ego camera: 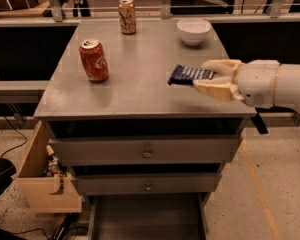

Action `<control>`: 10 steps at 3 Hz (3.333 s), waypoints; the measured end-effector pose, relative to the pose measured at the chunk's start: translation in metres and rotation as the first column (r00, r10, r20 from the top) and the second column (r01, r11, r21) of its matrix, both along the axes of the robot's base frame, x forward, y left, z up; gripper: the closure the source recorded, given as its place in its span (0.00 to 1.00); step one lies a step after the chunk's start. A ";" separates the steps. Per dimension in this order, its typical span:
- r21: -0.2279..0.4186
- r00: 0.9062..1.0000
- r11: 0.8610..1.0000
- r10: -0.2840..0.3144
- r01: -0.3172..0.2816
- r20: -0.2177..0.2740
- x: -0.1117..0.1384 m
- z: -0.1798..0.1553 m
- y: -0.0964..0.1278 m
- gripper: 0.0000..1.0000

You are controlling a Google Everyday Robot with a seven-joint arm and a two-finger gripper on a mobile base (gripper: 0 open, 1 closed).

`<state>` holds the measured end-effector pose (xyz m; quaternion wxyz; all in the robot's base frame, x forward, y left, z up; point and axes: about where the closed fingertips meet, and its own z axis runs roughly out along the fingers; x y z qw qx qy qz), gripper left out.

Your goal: Place rxbar blueberry into bottom drawer

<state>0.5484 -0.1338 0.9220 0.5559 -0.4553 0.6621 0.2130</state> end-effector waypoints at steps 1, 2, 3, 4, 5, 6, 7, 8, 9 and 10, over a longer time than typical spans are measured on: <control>-0.012 0.998 0.999 0.051 -0.051 -0.036 -0.051 -0.024 -0.011 1.00; 0.052 0.992 0.995 0.089 -0.085 -0.092 -0.096 -0.071 -0.027 1.00; 0.111 0.975 0.980 0.179 -0.165 -0.132 -0.125 -0.092 -0.037 1.00; 0.111 0.975 0.980 0.180 -0.166 -0.132 -0.125 -0.092 -0.037 1.00; 0.055 0.980 0.989 0.146 -0.140 -0.135 -0.131 -0.116 -0.027 1.00; 0.016 0.971 0.991 0.134 -0.133 -0.198 -0.145 -0.186 -0.027 1.00; 0.011 0.956 0.988 0.150 -0.152 -0.251 -0.157 -0.270 -0.038 1.00; 0.021 0.942 0.983 0.182 -0.184 -0.283 -0.162 -0.344 -0.049 1.00; 0.014 0.919 0.972 0.225 -0.234 -0.323 -0.163 -0.414 -0.049 1.00; 0.013 0.919 0.972 0.225 -0.233 -0.323 -0.163 -0.414 -0.049 1.00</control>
Offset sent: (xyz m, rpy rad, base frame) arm -0.1337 -0.0380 -0.1084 0.0931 0.1416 0.0980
